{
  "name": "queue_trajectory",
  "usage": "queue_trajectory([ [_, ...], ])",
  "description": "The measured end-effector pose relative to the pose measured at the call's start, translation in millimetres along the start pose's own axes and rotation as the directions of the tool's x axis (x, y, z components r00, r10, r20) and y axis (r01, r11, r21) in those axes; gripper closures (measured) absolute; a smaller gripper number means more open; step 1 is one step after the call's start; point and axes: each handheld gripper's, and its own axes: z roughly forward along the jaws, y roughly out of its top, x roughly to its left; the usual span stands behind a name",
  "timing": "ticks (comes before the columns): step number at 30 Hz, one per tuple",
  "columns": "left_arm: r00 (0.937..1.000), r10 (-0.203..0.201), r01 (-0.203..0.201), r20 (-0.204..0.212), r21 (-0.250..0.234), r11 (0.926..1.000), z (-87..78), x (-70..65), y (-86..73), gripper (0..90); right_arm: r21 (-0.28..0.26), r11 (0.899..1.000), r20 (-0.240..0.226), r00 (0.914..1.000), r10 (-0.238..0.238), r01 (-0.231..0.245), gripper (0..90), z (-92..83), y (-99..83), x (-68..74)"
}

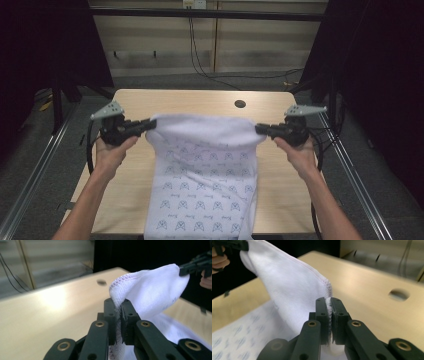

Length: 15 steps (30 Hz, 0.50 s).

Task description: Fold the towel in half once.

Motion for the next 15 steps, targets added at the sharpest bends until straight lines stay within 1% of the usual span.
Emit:
queue_trajectory([
  [1,0.9999,0.003,-0.003,0.011,0.027,0.9996,1.0,-3.0,-9.9,84.9,0.019,1.0,-0.01,0.9999,0.006,-0.006,86.0,2.0,-9.6,4.7],
  [2,0.9999,-0.008,0.008,0.009,0.047,0.9988,2.0,-6.2,-19.6,84.9,0.038,0.999,-0.021,0.9997,0.01,-0.009,86.0,3.7,-18.2,9.5],
  [3,0.9994,-0.023,0.022,0.025,0.061,0.9979,1.9,-8.9,-29.3,84.8,0.049,0.999,-0.031,0.9995,0.01,-0.008,86.0,4.8,-26.1,14.5],
  [4,0.9984,-0.036,0.033,0.043,0.078,0.9964,1.7,-11.4,-39.0,84.8,0.056,0.998,-0.045,0.9988,0.022,-0.019,86.0,5.4,-33.8,19.5],
  [6,0.9964,-0.058,0.05,0.063,0.115,0.9921,0.7,-17.4,-58.4,84.8,0.084,0.996,-0.07,0.9967,0.04,-0.034,86.0,8.1,-49.8,29.1],
  [7,0.9964,-0.058,0.05,0.063,0.115,0.9921,0.7,-17.4,-58.4,84.8,0.084,0.996,-0.07,0.9967,0.04,-0.034,86.0,8.1,-49.8,29.1],
  [8,0.9963,-0.054,0.043,0.067,0.157,0.9866,-0.6,-24.3,-75.4,84.8,0.127,0.991,-0.087,0.9954,0.04,-0.029,86.0,11.1,-65.3,39.0],
  [9,0.9935,-0.075,0.06,0.085,0.172,0.9832,-1.6,-26.6,-83.5,84.7,0.141,0.989,-0.093,0.9943,0.051,-0.038,86.0,12.5,-72.3,43.4],
  [10,0.9903,-0.098,0.077,0.098,0.198,0.9772,-2.6,-30.0,-90.6,84.7,0.154,0.987,-0.096,0.9938,0.056,-0.041,86.0,13.7,-78.5,47.1],
  [11,0.9906,-0.09,0.065,0.103,0.224,0.9724,-3.6,-34.5,-96.7,84.7,0.165,0.985,-0.112,0.9911,0.072,-0.053,86.0,15.5,-84.1,50.5],
  [12,0.9906,-0.09,0.065,0.103,0.224,0.9724,-3.6,-34.5,-96.7,84.7,0.183,0.982,-0.119,0.9899,0.076,-0.053,86.0,17.5,-88.8,54.5],
  [13,0.9887,-0.095,0.064,0.116,0.244,0.9677,-4.4,-38.9,-103.0,84.6,0.201,0.979,-0.123,0.99,0.068,-0.042,86.0,19.7,-93.1,58.7],
  [14,0.9869,-0.098,0.061,0.129,0.262,0.9632,-5.2,-43.0,-109.3,84.6,0.201,0.979,-0.123,0.99,0.068,-0.042,86.0,19.7,-93.1,58.7],
  [15,0.9844,-0.101,0.052,0.144,0.309,0.9497,-3.4,-49.7,-121.2,84.5,0.242,0.97,-0.135,0.9893,0.056,-0.022,86.0,25.3,-101.0,66.5],
])
